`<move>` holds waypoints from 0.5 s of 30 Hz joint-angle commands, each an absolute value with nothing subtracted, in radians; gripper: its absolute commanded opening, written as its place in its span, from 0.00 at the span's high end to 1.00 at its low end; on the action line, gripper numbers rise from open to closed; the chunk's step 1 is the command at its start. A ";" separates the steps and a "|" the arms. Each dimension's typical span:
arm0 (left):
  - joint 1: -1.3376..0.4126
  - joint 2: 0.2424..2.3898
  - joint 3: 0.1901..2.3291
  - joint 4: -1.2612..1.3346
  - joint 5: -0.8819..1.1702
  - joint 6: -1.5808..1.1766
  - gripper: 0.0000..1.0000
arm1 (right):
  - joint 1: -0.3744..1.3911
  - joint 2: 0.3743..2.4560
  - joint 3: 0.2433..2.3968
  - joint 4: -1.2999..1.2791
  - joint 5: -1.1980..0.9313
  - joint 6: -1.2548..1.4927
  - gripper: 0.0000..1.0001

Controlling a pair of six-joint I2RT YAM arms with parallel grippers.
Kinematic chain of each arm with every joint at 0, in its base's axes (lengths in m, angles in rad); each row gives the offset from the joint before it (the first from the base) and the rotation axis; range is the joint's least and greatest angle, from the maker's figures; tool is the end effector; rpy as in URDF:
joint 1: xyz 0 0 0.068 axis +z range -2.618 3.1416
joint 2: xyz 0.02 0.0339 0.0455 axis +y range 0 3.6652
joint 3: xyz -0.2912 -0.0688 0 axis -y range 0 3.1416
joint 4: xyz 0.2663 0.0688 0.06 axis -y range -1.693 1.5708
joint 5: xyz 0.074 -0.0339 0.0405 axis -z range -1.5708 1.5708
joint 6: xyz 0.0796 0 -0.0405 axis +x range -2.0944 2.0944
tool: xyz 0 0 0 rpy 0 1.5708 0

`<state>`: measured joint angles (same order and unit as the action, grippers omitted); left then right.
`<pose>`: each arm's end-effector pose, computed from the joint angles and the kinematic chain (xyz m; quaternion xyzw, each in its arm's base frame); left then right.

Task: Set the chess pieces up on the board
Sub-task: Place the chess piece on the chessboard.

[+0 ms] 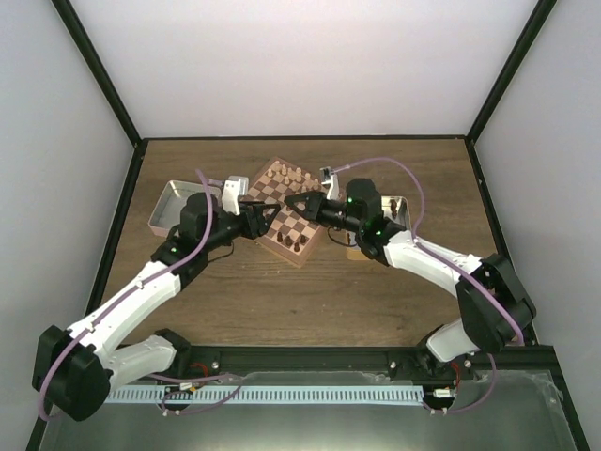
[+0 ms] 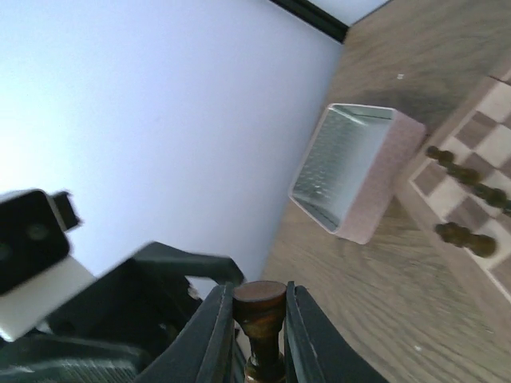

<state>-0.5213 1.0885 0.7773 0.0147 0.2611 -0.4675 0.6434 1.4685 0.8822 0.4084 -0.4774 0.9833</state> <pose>0.2509 -0.1678 0.3030 0.0989 0.7946 -0.3720 0.4696 0.2882 0.2619 0.2802 -0.0234 0.7603 0.5775 0.2965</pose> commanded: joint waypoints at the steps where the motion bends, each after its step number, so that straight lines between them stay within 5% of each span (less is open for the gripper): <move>1: -0.517 1.063 0.741 0.157 0.441 -0.514 0.44 | 0.650 1.464 0.934 0.509 -0.566 1.122 0.91; 9: -0.516 1.060 0.727 0.249 0.539 -0.531 0.49 | 0.650 1.449 0.910 0.563 -0.613 1.213 0.91; 15: -0.517 1.101 0.729 0.270 0.538 -0.541 0.63 | 0.652 1.431 0.893 0.562 -0.585 1.353 0.90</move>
